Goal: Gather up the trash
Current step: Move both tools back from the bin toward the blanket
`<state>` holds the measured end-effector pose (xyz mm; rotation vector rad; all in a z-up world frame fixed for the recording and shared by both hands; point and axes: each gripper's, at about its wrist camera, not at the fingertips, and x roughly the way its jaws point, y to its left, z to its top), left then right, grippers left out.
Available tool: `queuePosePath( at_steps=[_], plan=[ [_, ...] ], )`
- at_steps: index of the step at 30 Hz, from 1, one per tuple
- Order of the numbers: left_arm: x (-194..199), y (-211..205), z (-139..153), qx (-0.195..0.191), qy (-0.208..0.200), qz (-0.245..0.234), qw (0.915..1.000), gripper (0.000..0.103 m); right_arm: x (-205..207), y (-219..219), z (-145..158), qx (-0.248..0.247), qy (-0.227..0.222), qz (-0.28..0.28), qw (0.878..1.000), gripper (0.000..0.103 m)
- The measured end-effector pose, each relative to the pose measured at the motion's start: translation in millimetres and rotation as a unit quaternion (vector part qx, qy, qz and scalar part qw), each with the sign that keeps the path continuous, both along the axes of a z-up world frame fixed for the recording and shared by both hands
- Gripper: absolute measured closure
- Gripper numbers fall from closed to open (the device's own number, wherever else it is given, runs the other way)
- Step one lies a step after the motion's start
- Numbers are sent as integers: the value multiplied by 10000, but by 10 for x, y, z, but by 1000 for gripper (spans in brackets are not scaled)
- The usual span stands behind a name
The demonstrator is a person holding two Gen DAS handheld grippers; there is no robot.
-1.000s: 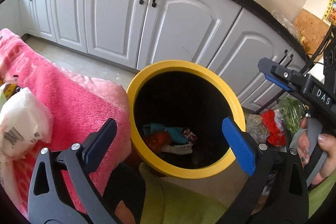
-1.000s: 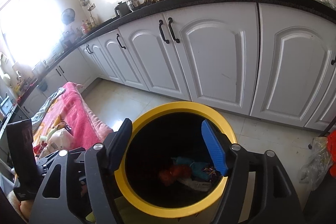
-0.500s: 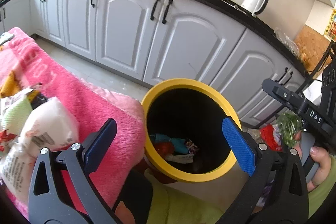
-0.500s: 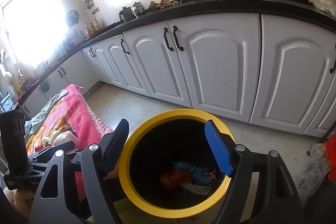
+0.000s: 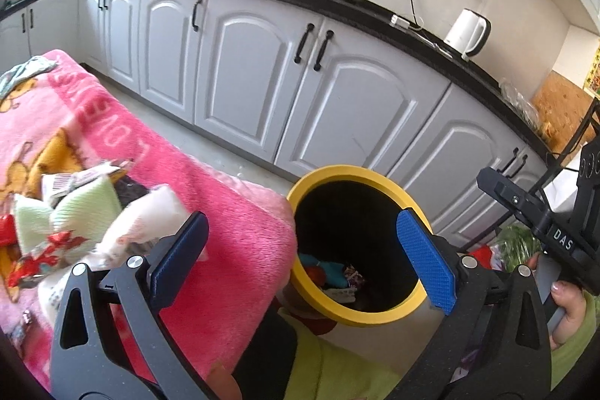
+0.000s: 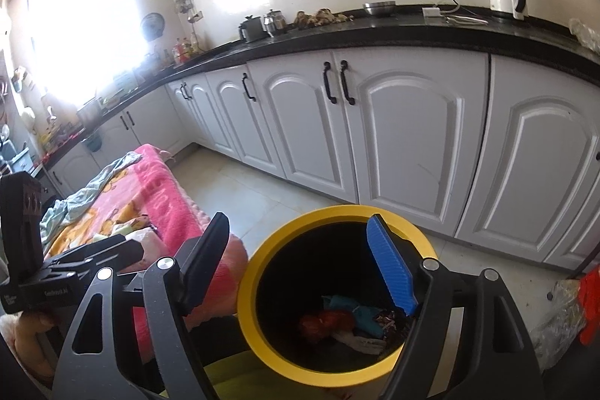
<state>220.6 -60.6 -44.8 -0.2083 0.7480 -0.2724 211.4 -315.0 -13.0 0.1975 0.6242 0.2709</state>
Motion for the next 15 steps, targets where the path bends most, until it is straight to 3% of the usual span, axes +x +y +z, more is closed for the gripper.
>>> queuePosePath(
  at_steps=[15],
  plan=[
    [-233,528,229,-117,-277,575,9979,11,-187,433,182,-152,-258,538,9981,25]
  ],
)
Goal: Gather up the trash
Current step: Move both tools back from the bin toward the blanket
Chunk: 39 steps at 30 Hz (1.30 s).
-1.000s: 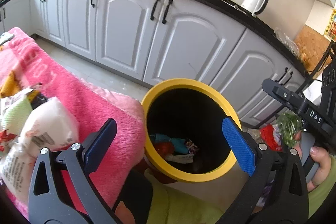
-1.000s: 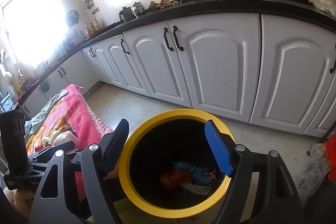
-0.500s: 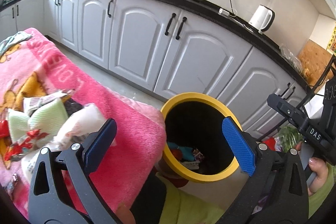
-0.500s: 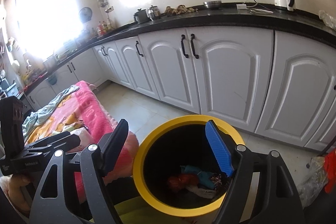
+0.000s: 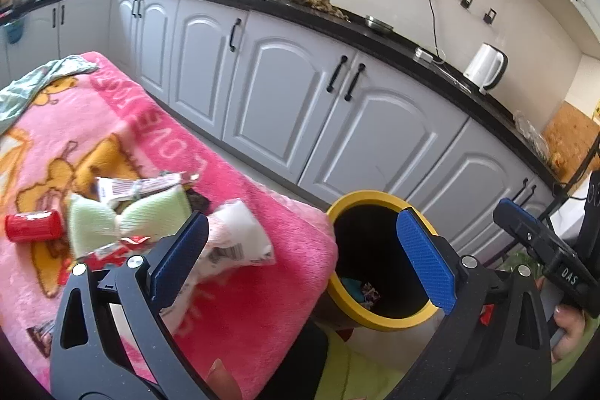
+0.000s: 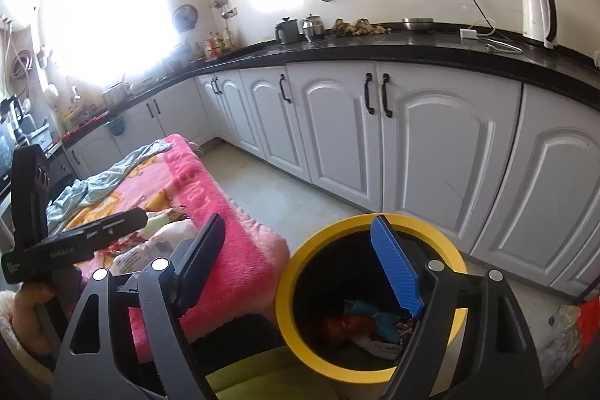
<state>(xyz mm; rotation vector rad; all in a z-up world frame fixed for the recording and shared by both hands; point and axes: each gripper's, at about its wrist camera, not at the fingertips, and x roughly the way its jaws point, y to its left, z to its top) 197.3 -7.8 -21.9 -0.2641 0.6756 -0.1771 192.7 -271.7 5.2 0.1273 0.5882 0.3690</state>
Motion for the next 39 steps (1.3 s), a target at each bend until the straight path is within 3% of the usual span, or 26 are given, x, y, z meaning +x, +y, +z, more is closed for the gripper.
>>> queuePosePath(
  at_steps=[20,39],
  plan=[
    [-261,643,103,-199,-156,663,9975,11,-157,578,24,-257,-21,674,9974,24],
    [-468,1344,60,-392,-150,1464,9883,11,-109,1227,-82,-484,136,1398,9889,24]
  ],
)
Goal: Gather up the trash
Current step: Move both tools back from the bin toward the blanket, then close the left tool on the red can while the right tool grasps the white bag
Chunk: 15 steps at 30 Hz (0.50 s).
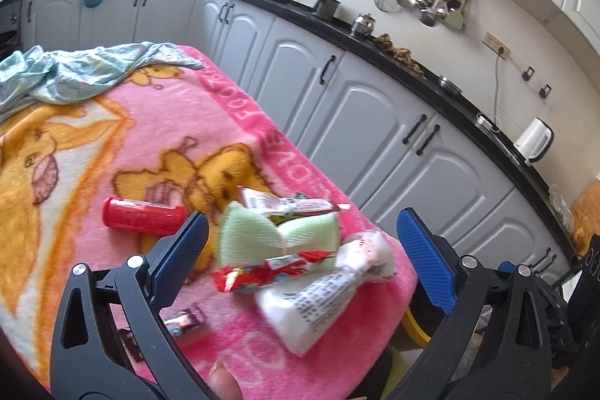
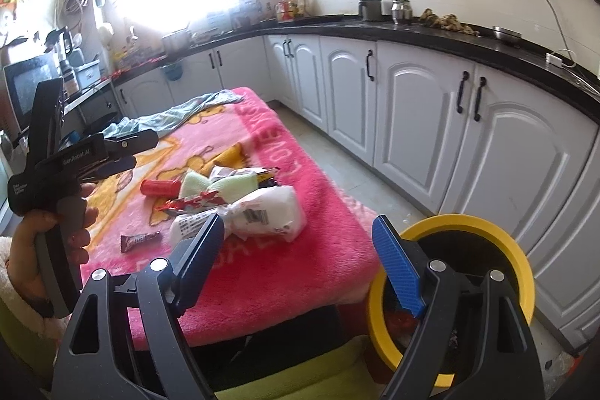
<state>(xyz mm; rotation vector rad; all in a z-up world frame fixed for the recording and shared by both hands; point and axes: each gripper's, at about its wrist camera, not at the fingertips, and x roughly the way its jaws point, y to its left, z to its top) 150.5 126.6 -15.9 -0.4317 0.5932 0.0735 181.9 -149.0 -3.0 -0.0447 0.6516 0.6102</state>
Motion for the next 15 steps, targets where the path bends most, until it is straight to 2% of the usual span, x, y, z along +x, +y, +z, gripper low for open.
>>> queuePosePath(
  at_steps=[11,15],
  plan=[
    [-72,490,-199,-264,263,616,9974,11,315,411,-187,-87,207,161,9996,24],
    [-65,684,-357,-551,453,816,9941,11,461,523,-282,-148,291,185,9993,24]
  ],
)
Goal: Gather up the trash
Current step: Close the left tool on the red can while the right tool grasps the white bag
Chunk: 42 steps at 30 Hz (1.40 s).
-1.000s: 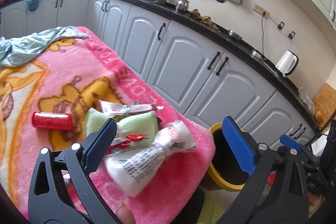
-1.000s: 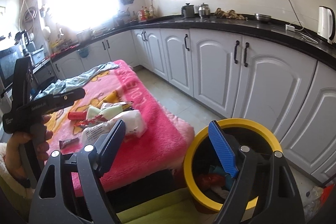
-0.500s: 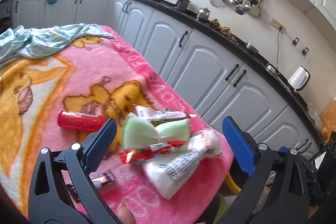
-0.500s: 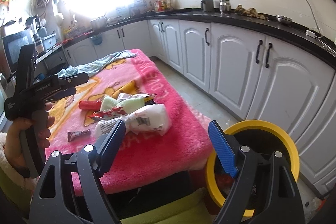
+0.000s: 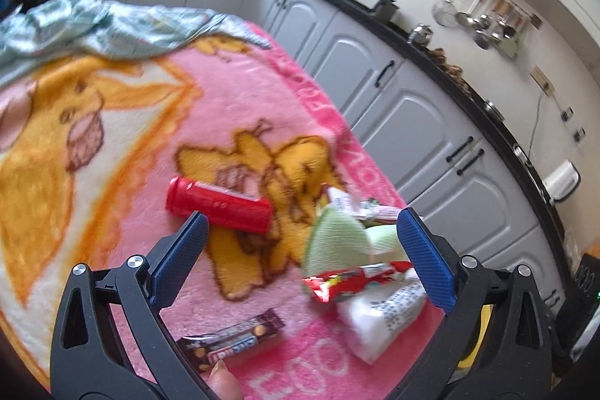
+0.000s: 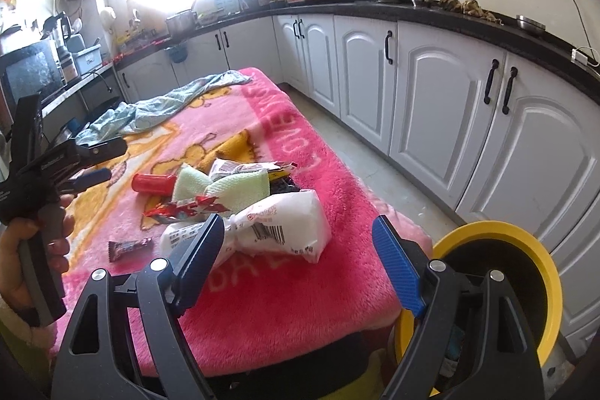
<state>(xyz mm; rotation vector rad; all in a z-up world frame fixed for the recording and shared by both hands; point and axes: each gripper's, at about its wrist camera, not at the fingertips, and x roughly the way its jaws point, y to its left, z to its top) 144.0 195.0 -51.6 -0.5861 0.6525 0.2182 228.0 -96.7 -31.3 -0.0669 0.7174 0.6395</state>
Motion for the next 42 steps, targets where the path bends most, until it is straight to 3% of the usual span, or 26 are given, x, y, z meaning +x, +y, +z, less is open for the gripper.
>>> queuePosePath(
  at_steps=[12,21,23,28,30,33,42],
  plan=[
    [108,330,-471,-974,373,432,9936,11,402,108,-400,181,803,144,9965,26],
    [241,526,-632,-1308,724,936,9843,12,565,144,-684,508,1593,446,9849,58],
    [254,548,-652,-1318,774,1007,9831,14,542,142,-686,443,1565,454,9856,67],
    [334,557,-653,-1158,953,1165,9818,19,461,155,-653,243,1390,513,9887,71],
    [338,548,-648,-997,1057,1269,9812,31,434,155,-639,149,1292,538,9900,72],
    [353,555,-646,-812,1152,1365,9806,42,381,146,-603,12,1118,575,9921,72],
    [339,585,-655,-624,1128,1442,9811,58,231,64,-438,-164,739,560,9956,73]
  ],
)
